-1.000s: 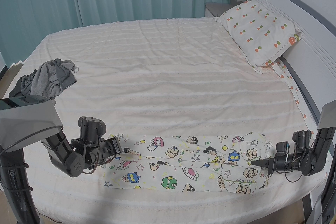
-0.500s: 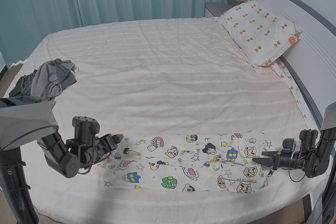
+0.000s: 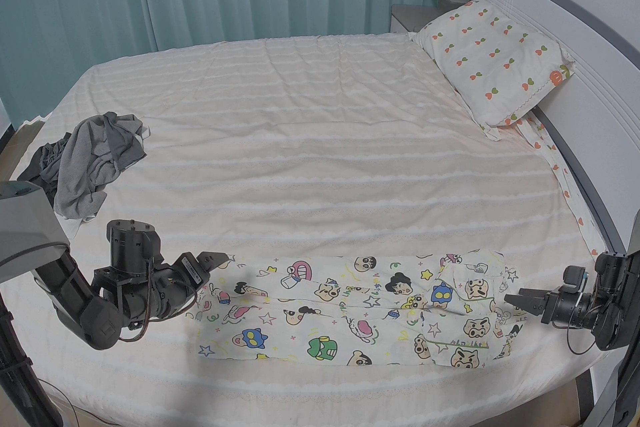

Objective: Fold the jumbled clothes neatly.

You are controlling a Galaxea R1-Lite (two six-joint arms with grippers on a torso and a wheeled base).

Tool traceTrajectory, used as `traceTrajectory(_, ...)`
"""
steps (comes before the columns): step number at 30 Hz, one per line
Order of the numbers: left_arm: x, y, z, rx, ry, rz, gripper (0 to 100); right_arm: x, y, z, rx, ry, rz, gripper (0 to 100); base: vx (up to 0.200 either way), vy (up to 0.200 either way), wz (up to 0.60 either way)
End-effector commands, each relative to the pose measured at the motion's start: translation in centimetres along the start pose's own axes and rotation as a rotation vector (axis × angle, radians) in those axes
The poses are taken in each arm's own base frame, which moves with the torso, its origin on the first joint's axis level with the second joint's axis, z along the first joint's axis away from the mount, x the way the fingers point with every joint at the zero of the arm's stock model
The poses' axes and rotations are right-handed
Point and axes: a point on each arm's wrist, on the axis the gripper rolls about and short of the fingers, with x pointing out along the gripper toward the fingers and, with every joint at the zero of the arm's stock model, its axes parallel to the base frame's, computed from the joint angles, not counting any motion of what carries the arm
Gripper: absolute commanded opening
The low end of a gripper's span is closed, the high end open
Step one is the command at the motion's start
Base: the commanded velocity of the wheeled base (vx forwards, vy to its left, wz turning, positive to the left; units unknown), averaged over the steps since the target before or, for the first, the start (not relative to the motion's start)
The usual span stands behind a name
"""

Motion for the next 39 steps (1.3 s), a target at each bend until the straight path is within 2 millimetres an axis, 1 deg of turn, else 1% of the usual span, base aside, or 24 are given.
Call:
traceTrajectory(1, -0.1, 1.3, 0.0, -0.023, 0.058, 0.001, 100, -0.8, -0.2, -0.8, 0.052, 0.011, 0.027, 100, 0.0, 0.0, 0.0)
traceTrajectory(4, 1.0, 2.1, -0.2, 0.026, 0.073, 0.029, 100, -0.8, -0.3, -0.9, 0.054, 0.014, 0.038, 100, 0.0, 0.0, 0.0)
traceTrajectory(5, 1.3, 2.7, -0.2, 0.071, 0.079, 0.05, 100, -0.8, -0.2, -0.9, 0.055, 0.015, 0.038, 100, 0.0, 0.0, 0.0)
traceTrajectory(8, 1.9, 3.4, -0.2, 0.125, 0.083, 0.069, 100, -0.8, -0.2, -1.0, 0.054, 0.017, 0.041, 100, 0.0, 0.0, 0.0)
traceTrajectory(17, 3.1, 3.1, 0.1, 0.135, 0.077, 0.055, 100, -0.7, -0.4, -1.2, 0.06, 0.023, 0.041, 100, 0.0, 0.0, 0.0)
traceTrajectory(22, 3.6, 2.8, 0.5, 0.143, 0.056, 0.011, 100, -0.6, -0.5, -1.2, 0.06, 0.024, 0.04, 100, 0.0, 0.0, 0.0)
traceTrajectory(23, 3.7, 2.8, 0.5, 0.144, 0.051, 0.001, 0, -0.6, -0.5, -1.2, 0.058, 0.024, 0.04, 100, 0.0, 0.0, 0.0)
traceTrajectory(26, 3.9, 2.7, 0.7, 0.188, 0.031, -0.085, 0, -0.6, -0.6, -1.3, 0.043, 0.027, 0.04, 100, 0.0, 0.0, 0.0)
traceTrajectory(28, 4.0, 3.0, 0.4, 0.221, 0.052, -0.097, 0, -0.5, -0.6, -1.5, 0.041, 0.031, 0.04, 100, 0.0, 0.0, 0.0)
traceTrajectory(31, 4.3, 3.3, 0.1, 0.256, 0.066, -0.091, 0, -0.5, -0.7, -1.5, 0.033, 0.032, 0.04, 100, 0.0, 0.0, 0.0)
traceTrajectory(36, 4.2, 3.5, -0.1, 0.255, 0.073, -0.085, 0, -0.5, -0.7, -1.5, 0.032, 0.033, 0.042, 100, 0.0, 0.0, 0.0)
traceTrajectory(39, 3.4, 3.9, 0.1, 0.254, 0.066, -0.072, 0, -0.5, -0.7, -1.6, 0.033, 0.035, 0.043, 100, 0.0, 0.0, 0.0)
